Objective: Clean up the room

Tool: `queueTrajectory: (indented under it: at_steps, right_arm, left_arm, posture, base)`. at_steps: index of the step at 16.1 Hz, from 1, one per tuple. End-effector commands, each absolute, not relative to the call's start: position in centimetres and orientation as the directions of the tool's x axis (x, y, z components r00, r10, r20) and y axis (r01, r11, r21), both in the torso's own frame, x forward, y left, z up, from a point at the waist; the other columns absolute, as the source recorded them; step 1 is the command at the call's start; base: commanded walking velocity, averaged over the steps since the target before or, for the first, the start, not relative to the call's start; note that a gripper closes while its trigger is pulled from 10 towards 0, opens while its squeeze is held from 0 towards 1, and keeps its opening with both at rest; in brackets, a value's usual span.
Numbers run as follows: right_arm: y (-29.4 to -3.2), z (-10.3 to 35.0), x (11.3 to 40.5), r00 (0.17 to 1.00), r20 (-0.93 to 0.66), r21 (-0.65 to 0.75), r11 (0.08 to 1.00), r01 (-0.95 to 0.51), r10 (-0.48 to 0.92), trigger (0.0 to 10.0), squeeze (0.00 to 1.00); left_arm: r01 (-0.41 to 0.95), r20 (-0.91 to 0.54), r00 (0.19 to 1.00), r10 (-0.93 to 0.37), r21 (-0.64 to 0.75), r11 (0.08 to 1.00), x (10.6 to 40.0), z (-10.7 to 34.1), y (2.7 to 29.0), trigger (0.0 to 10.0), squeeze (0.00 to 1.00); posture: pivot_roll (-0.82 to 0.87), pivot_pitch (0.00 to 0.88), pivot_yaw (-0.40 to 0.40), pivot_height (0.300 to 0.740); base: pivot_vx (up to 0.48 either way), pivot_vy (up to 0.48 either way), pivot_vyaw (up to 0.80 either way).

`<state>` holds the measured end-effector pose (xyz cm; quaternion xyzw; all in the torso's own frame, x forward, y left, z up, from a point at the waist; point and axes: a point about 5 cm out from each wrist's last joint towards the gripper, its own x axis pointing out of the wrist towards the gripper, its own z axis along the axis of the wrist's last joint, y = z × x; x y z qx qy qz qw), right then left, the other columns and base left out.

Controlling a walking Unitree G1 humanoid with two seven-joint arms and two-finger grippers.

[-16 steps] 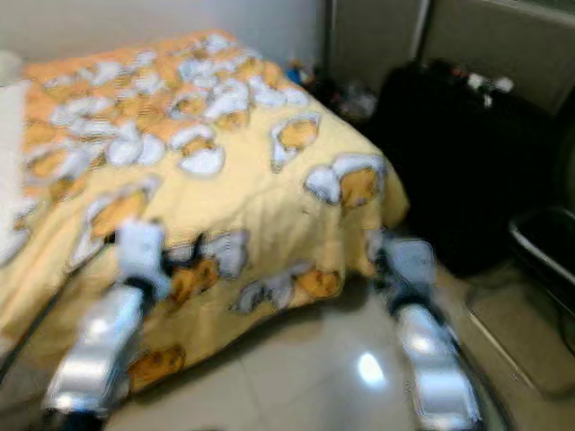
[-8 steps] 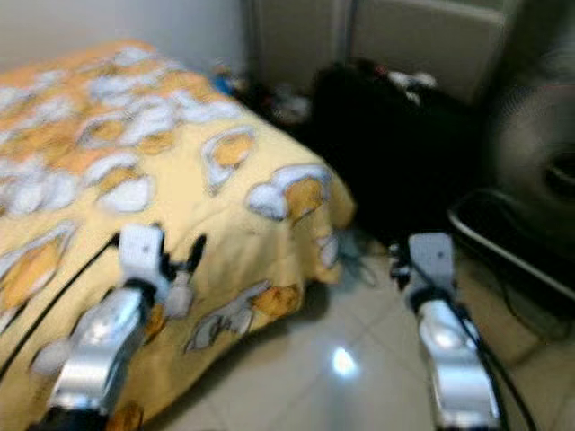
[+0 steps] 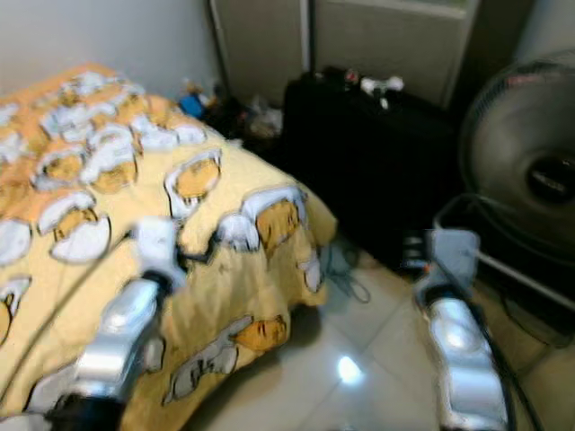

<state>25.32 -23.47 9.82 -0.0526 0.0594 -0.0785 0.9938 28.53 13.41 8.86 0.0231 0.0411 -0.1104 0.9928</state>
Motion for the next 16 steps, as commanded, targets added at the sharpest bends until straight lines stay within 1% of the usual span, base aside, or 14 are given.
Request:
queueTrajectory:
  at_steps: [1,2,3,13,14,15,16]
  right_arm:
    - [-21.8,10.5,26.0,0.993,-0.074,-0.069,0.994,0.088,-0.094,10.0,0.0]
    - [-21.2,10.6,26.1,0.995,-0.063,-0.044,0.996,0.072,-0.075,10.0,0.0]
    - [-21.0,10.4,26.1,0.993,-0.081,-0.049,0.995,0.084,-0.088,10.0,0.0]
    - [-21.0,10.4,26.1,0.993,-0.081,-0.049,0.995,0.084,-0.088,10.0,0.0]
    - [-20.5,9.7,26.6,0.991,-0.109,-0.043,0.996,0.074,-0.079,10.0,0.0]
    - [-19.8,8.9,27.3,0.99,-0.136,-0.04,0.998,0.042,-0.047,10.0,0.0]
    - [-19.8,8.9,27.3,0.99,-0.135,-0.041,0.998,0.039,-0.045,10.0,0.0]
  left_arm:
    - [0.167,-0.081,0.983,-0.162,0.057,0.984,28.7,9.1,15.1,10.0,0.71]
    - [0.142,-0.077,0.987,-0.139,0.04,0.989,28.9,9.1,15.4,10.0,0.7]
    - [0.143,-0.071,0.988,-0.138,0.067,0.987,29.1,9.4,15.5,10.0,0.67]
    - [0.143,-0.071,0.988,-0.138,0.067,0.987,29.1,9.4,15.5,10.0,0.67]
    - [0.141,-0.082,0.988,-0.132,0.116,0.983,29.0,9.6,16.0,10.0,0.0]
    - [0.137,-0.103,0.987,-0.12,0.177,0.975,28.8,9.8,16.5,10.0,0.0]
    - [0.146,-0.105,0.986,-0.13,0.172,0.974,28.7,9.8,16.6,10.0,0.0]
  posture:
    - [-0.06,0.0,0.091,0.74]
    - [-0.05,0.0,0.088,0.74]
    - [-0.05,0.0,0.084,0.74]
    - [-0.05,0.0,0.084,0.74]
    - [0.02,0.0,0.046,0.74]
    - [0.03,0.0,0.048,0.74]
    - [0.02,0.0,0.049,0.74]
  base:
    - [0.337,0.0,0.0]
    - [0.0,0.0,0.0]
    - [0.0,0.0,0.0]
    - [0.0,0.0,0.0]
    - [0.0,0.0,0.0]
    - [0.0,0.0,0.0]
    - [0.0,0.0,0.0]
